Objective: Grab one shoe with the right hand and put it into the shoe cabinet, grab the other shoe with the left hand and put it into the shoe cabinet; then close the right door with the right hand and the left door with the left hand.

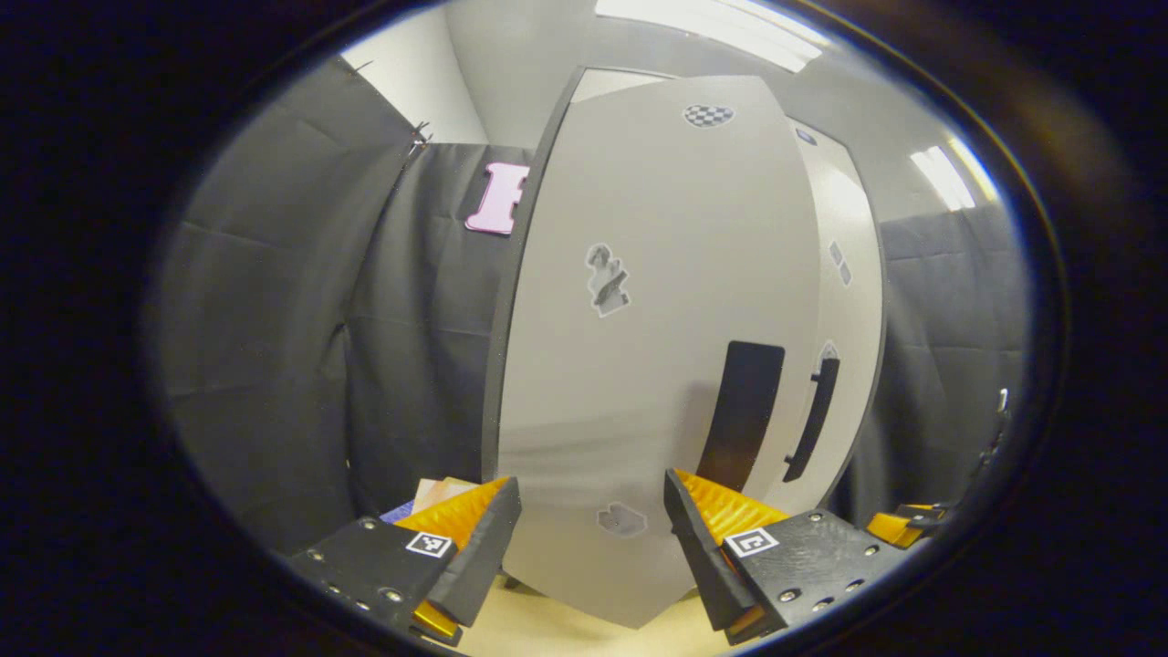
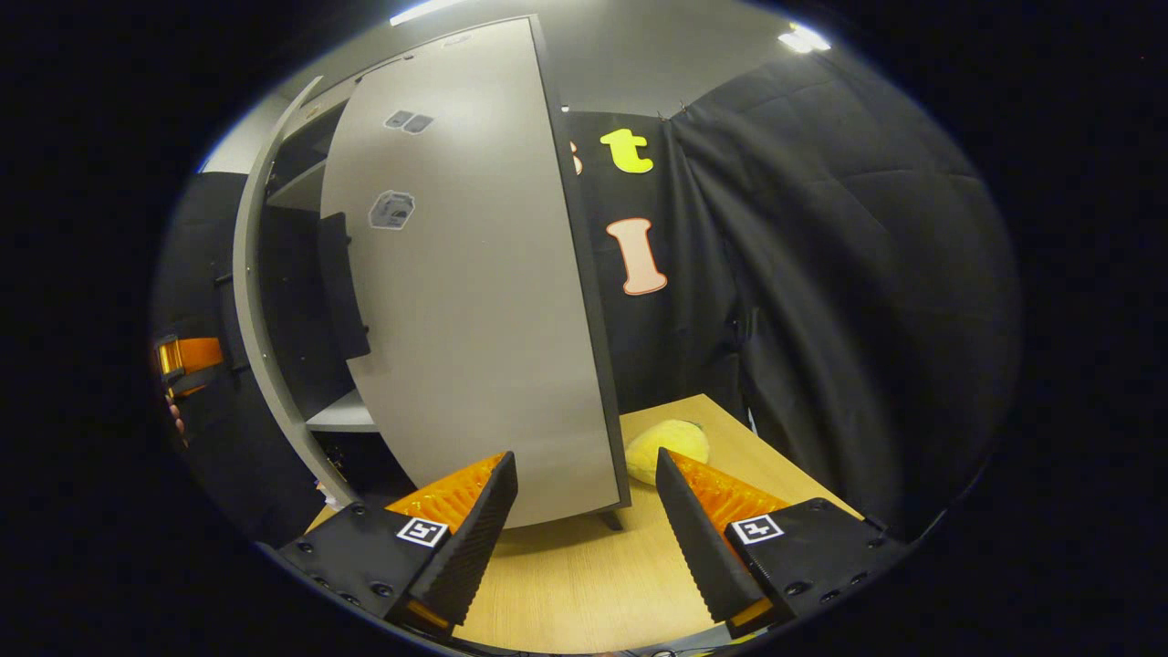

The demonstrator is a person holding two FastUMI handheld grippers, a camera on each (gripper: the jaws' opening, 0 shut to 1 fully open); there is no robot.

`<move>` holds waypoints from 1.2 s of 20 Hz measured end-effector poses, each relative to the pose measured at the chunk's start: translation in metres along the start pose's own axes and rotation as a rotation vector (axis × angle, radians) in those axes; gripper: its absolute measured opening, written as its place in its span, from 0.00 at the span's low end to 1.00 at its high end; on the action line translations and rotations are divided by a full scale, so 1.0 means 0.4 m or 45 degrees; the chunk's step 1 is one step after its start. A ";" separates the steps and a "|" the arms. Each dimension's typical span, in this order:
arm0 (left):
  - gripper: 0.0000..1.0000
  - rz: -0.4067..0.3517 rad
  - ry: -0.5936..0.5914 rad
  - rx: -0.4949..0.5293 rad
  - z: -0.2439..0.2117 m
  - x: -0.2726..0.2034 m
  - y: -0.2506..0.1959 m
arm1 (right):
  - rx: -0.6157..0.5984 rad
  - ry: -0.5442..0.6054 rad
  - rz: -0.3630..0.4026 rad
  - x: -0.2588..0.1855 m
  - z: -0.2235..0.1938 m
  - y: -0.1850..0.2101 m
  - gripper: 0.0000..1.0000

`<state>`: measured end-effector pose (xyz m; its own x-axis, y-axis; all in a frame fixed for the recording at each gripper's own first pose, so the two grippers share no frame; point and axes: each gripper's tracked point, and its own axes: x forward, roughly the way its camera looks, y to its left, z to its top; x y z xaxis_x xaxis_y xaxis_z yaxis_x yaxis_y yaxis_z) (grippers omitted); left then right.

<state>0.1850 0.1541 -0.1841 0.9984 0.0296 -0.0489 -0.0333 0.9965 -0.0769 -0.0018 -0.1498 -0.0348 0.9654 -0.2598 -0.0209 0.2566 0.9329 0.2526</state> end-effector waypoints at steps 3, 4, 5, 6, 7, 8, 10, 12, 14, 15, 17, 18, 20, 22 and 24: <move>0.92 0.040 0.031 0.045 -0.022 -0.017 -0.022 | 0.004 0.000 0.023 0.024 0.024 -0.037 0.92; 0.91 0.059 0.036 0.049 -0.025 -0.024 -0.022 | -0.001 0.001 0.034 0.034 0.029 -0.046 0.97; 0.87 0.083 0.040 0.045 -0.028 -0.038 -0.018 | -0.002 0.001 0.051 0.044 0.035 -0.048 0.97; 0.87 0.109 0.041 0.037 -0.029 -0.050 -0.019 | -0.005 0.002 0.066 0.053 0.041 -0.050 0.97; 0.92 0.130 0.036 0.022 -0.029 -0.065 -0.021 | -0.010 0.006 0.079 0.062 0.042 -0.055 0.97; 0.96 0.143 0.021 0.009 -0.022 -0.079 -0.024 | -0.015 0.016 0.090 0.068 0.042 -0.059 0.97; 0.96 0.167 -0.026 -0.001 -0.005 -0.114 -0.031 | -0.023 0.030 0.114 0.082 0.049 -0.060 0.97; 0.92 0.192 -0.074 -0.014 0.008 -0.152 -0.035 | -0.020 0.064 0.154 0.094 0.053 -0.055 0.96; 0.92 0.197 -0.142 -0.066 0.027 -0.183 -0.046 | -0.015 0.058 0.222 0.101 0.081 -0.034 0.96; 0.96 0.192 -0.173 -0.099 0.036 -0.209 -0.051 | -0.014 0.041 0.252 0.107 0.099 -0.024 0.96; 0.87 0.181 -0.218 -0.142 0.045 -0.246 -0.050 | -0.011 0.014 0.294 0.107 0.131 -0.006 0.92; 0.87 0.188 -0.217 -0.140 0.045 -0.254 -0.041 | -0.010 -0.002 0.310 0.102 0.146 0.004 0.92; 0.93 0.237 -0.188 -0.090 0.031 -0.272 -0.003 | 0.003 -0.045 0.340 0.087 0.174 0.024 0.97; 0.96 0.238 -0.189 -0.055 0.032 -0.286 0.020 | 0.018 -0.078 0.357 0.062 0.191 0.042 0.96; 0.96 0.196 -0.190 -0.075 0.027 -0.282 0.026 | 0.012 -0.099 0.353 0.042 0.201 0.056 0.97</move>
<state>0.0726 0.1617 -0.1686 0.9769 0.1968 0.0834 -0.1843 0.9731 -0.1380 0.0163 -0.1533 0.0481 0.9922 -0.0136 0.1242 -0.0177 0.9687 0.2475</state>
